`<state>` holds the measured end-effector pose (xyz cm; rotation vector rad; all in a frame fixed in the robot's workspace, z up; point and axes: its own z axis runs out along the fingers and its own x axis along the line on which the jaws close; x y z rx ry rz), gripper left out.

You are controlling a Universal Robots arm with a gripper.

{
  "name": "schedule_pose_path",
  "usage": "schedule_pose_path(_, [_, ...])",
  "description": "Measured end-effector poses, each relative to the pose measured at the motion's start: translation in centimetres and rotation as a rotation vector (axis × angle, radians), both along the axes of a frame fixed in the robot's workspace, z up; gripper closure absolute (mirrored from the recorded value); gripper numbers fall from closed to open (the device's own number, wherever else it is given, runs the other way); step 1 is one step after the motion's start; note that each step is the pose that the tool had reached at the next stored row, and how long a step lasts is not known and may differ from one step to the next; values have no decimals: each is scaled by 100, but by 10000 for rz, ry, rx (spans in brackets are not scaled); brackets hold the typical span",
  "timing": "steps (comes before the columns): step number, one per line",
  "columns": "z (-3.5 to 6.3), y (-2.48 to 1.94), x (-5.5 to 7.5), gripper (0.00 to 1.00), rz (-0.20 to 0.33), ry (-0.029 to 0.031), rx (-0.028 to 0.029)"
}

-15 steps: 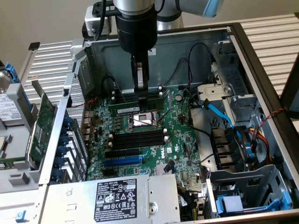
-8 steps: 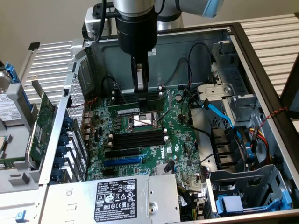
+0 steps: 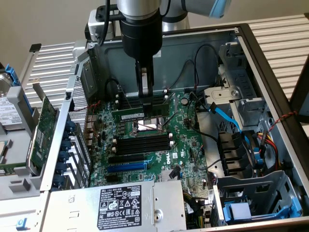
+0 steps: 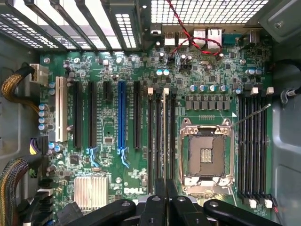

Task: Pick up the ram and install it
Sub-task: 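Insert the ram into the slot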

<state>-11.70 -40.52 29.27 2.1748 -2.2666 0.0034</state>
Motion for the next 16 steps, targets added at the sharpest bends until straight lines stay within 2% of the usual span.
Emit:
schedule_pose_path(5, [-23,0,-1,88,-1,11,9])
schedule_pose_path(10, [-53,-5,-1,88,-1,46,78])
schedule_pose_path(11, [-57,-7,0,88,-1,60,90])
schedule_pose_path(14, [-66,-16,0,88,-1,157,131])
schedule_pose_path(16, [-76,-27,0,88,-1,213,180])
